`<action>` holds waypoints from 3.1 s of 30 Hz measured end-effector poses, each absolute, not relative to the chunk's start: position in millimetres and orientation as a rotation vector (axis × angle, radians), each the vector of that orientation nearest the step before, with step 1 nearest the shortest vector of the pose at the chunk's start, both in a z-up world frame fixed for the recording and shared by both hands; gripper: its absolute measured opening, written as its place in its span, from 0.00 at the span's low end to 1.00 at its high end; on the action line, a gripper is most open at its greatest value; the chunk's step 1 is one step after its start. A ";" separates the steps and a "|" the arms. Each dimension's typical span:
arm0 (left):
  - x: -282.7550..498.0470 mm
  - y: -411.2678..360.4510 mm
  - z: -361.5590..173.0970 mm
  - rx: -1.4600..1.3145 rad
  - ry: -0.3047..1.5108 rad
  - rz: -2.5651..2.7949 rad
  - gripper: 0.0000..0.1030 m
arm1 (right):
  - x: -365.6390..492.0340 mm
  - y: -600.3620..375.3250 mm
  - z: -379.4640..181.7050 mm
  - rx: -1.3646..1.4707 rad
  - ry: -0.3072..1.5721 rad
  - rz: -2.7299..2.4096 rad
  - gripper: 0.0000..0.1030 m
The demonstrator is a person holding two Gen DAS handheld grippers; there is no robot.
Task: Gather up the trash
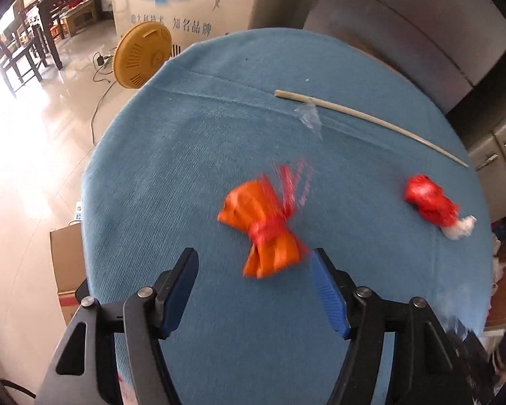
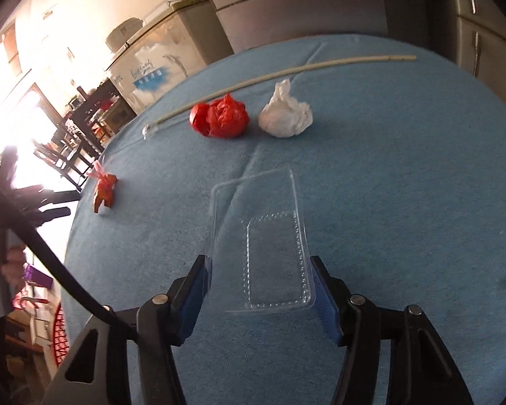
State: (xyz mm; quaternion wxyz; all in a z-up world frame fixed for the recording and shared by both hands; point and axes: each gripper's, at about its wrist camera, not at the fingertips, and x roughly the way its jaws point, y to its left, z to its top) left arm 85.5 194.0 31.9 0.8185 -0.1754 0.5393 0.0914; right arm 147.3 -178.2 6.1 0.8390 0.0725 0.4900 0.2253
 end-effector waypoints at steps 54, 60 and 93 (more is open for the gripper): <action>-155.2 186.4 185.5 -0.220 0.852 0.467 0.39 | 94.0 -125.5 81.9 0.183 0.825 0.681 0.55; -202.5 215.9 193.1 -0.196 0.842 0.633 0.39 | 76.6 -74.9 98.2 0.144 0.808 0.848 0.55; -227.2 246.8 40.6 -0.333 1.174 0.662 0.39 | -12.5 108.0 54.2 -0.157 1.011 1.272 0.55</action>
